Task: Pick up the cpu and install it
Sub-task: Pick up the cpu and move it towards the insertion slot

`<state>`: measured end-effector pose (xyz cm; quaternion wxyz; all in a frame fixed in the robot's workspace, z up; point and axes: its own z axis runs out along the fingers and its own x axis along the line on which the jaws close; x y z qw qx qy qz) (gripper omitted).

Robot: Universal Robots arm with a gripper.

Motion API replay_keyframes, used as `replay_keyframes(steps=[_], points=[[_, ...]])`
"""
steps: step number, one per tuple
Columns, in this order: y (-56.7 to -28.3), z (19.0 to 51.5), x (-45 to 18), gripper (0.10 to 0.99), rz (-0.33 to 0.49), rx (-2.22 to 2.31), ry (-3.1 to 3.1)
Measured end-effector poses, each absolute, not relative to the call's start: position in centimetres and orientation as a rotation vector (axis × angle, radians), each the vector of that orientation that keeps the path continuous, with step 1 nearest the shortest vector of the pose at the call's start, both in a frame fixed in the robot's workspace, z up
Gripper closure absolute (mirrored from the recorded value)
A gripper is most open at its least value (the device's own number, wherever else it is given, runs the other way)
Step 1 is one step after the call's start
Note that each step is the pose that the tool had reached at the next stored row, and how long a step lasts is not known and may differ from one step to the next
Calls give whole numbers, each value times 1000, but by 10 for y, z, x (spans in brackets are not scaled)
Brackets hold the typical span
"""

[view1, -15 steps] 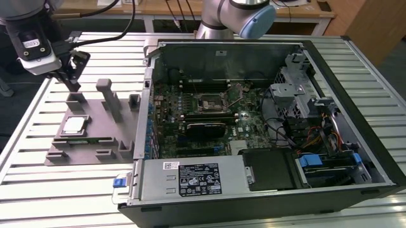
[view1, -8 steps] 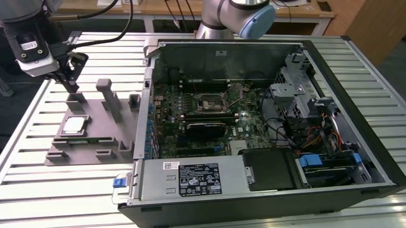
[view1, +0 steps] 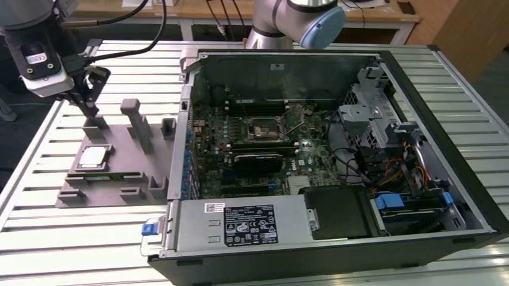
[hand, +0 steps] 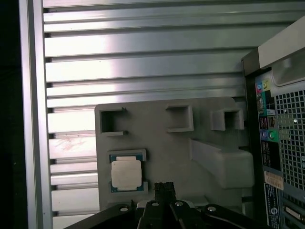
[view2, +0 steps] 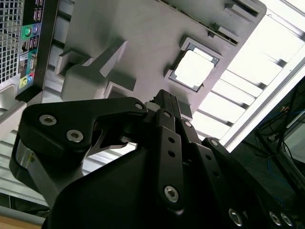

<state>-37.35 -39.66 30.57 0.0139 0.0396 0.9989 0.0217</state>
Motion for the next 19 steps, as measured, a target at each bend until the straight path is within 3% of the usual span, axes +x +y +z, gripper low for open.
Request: replay_keyframes(steps=[19], points=[[-397,294,-379,980,59,123,3111]])
